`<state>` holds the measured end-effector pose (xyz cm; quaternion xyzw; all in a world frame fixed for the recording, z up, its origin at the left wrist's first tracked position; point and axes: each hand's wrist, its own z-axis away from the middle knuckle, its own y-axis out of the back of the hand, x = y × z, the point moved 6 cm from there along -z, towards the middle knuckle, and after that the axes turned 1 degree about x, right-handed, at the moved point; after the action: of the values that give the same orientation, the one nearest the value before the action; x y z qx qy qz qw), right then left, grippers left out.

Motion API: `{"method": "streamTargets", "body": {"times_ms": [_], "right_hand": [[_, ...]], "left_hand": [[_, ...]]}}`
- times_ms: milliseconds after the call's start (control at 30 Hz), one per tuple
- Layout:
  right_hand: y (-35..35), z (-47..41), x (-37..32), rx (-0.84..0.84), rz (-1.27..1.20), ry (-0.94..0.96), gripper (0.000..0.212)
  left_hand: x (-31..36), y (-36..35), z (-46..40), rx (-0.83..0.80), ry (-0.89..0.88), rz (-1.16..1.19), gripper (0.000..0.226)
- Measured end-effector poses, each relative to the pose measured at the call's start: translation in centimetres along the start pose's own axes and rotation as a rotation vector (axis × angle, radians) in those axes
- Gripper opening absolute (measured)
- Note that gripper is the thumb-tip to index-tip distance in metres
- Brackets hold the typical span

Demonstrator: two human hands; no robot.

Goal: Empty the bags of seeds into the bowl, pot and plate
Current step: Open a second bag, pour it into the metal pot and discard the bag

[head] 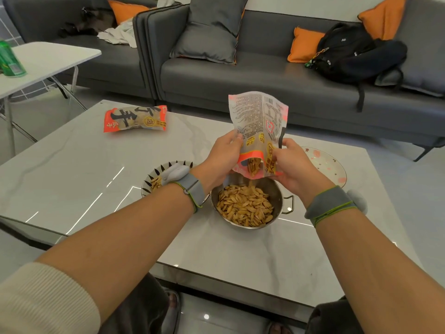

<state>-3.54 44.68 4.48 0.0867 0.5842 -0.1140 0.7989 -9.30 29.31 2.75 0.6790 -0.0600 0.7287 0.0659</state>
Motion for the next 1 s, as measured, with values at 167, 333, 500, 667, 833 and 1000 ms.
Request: {"method": "streamTargets", "body": {"times_ms": [167,333,500,667,833,1000], "right_hand": [[0.04,-0.02,-0.11,0.002,-0.012,0.004,0.044],[0.16,0.21,-0.32,-0.001,-0.021,0.002,0.045],[0.09,0.32,-0.32,-0.011,-0.035,-0.005,0.044],[-0.02,0.38,-0.39,-0.011,-0.044,0.004,0.042],[-0.07,0.12,-0.27,-0.009,-0.021,0.014,0.044],[0.29,0.13,-0.32,0.005,-0.012,0.016,0.039]], "left_hand": [[0.14,-0.03,0.06,-0.001,-0.009,0.004,0.035],[0.14,-0.01,0.02,-0.001,0.001,0.014,0.035],[0.26,0.05,0.07,-0.011,0.004,0.025,0.034],[0.27,0.28,0.08,-0.008,0.006,0.032,0.034],[0.2,0.24,0.11,0.001,0.009,0.025,0.034],[0.15,-0.05,0.11,-0.009,0.003,0.026,0.035]]}}
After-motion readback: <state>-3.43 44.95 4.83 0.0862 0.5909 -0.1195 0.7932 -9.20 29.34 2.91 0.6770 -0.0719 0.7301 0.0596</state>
